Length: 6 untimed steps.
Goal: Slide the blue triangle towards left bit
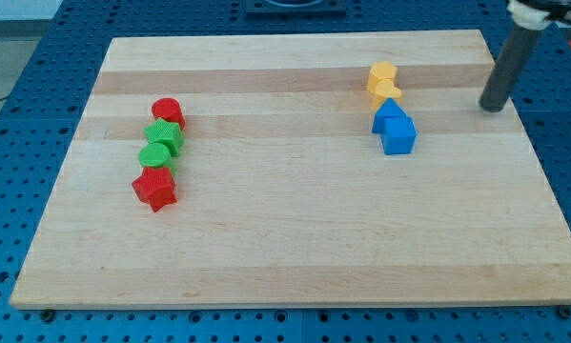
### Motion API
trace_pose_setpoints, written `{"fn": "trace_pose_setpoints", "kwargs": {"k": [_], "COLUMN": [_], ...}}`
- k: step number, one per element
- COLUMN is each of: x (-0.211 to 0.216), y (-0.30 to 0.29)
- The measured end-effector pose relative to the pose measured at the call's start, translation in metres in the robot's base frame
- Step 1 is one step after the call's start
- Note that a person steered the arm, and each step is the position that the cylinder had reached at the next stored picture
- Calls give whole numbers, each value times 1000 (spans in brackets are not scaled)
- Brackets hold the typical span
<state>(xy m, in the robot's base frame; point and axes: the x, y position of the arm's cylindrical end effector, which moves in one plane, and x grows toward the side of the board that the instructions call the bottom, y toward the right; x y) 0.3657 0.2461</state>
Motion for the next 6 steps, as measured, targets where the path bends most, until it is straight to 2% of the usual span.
{"fn": "trace_pose_setpoints", "kwargs": {"k": [2, 6], "x": [1, 1], "y": [-78, -162]}}
